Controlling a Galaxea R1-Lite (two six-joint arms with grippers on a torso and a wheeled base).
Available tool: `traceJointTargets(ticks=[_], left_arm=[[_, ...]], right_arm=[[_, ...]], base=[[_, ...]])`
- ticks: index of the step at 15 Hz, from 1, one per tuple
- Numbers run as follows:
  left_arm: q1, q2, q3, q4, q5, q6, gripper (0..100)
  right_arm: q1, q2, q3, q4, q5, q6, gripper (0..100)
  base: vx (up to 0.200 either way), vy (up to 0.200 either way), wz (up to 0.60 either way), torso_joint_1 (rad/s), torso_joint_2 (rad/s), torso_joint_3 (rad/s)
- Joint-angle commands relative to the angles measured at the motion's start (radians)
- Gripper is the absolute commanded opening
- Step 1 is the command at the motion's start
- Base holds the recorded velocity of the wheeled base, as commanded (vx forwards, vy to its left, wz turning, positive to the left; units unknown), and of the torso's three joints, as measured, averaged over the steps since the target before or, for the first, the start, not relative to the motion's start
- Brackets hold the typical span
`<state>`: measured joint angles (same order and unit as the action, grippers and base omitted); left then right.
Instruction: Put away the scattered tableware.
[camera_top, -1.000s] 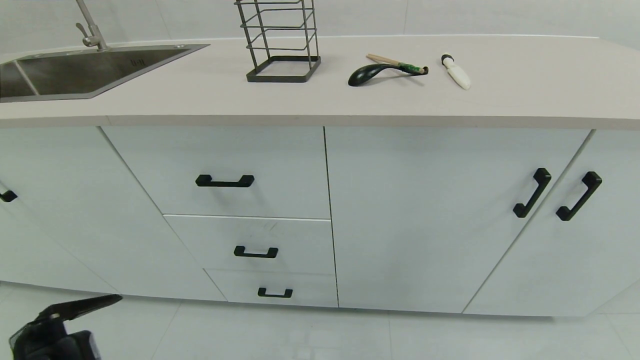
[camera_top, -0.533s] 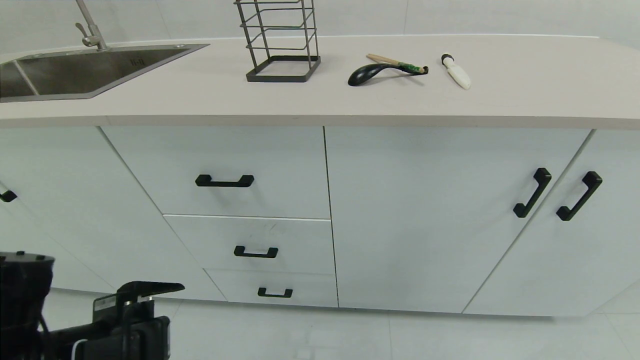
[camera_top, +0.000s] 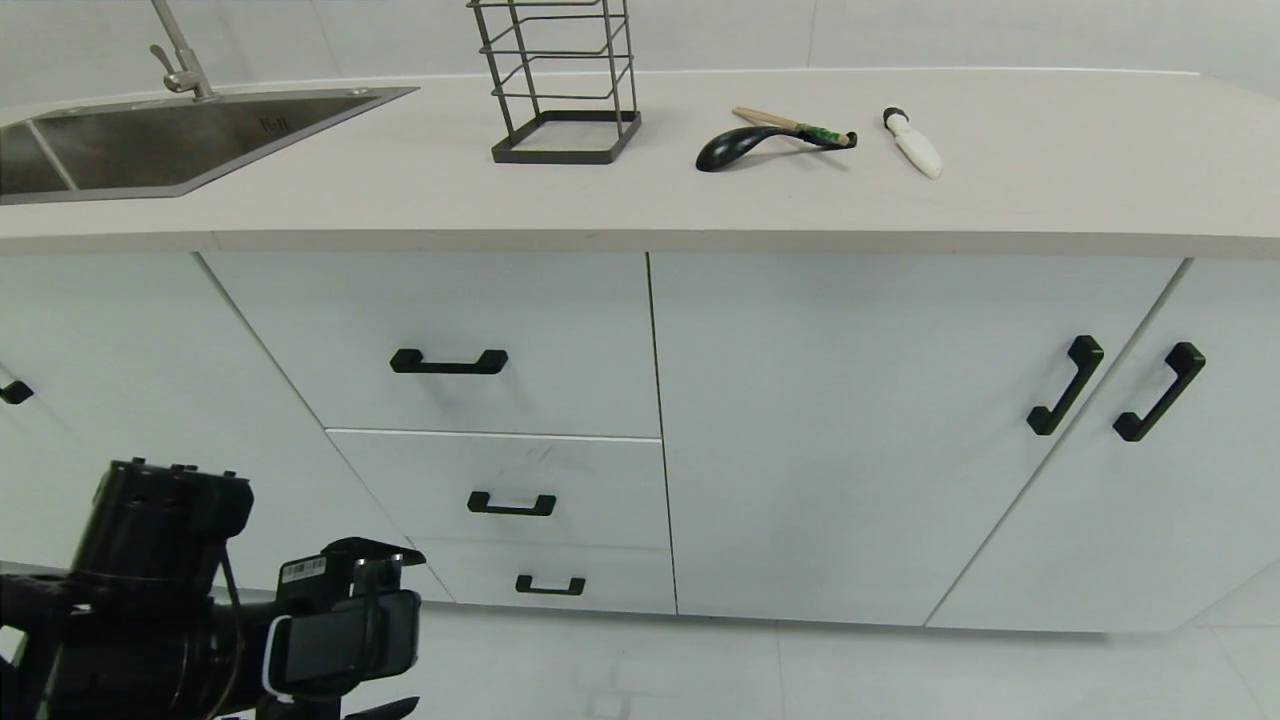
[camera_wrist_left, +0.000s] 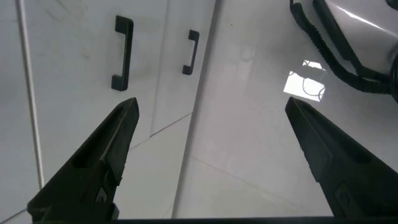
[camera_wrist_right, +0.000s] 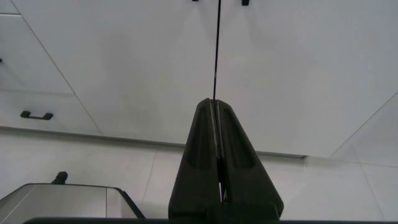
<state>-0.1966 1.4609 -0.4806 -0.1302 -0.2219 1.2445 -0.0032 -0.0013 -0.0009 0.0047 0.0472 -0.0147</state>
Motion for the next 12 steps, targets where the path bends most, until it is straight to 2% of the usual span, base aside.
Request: traceJointTargets(ticks=[1, 5, 9, 12], left_arm=[[0.000, 0.110, -0.004, -0.040, 0.013, -0.002, 100], [0.002, 0.223, -0.033, -0.114, 0.032, -0.003, 100], [0.016, 0.345, -0.136, -0.120, 0.030, 0.000, 100], [0.016, 0.400, -0.176, -0.121, 0.036, 0.001, 100]], right_arm=[[0.000, 0.001, 0.001, 0.000, 0.000, -0.001, 0], [0.000, 0.001, 0.001, 0.000, 0.000, -0.001, 0], [0.000, 0.001, 0.001, 0.000, 0.000, -0.001, 0], [0.000, 0.001, 0.001, 0.000, 0.000, -0.001, 0]], base=[[0.000, 0.000, 0.00, 0.000, 0.00, 0.000], [0.000, 0.000, 0.00, 0.000, 0.00, 0.000], [0.000, 0.000, 0.00, 0.000, 0.00, 0.000], [0.000, 0.000, 0.00, 0.000, 0.00, 0.000]])
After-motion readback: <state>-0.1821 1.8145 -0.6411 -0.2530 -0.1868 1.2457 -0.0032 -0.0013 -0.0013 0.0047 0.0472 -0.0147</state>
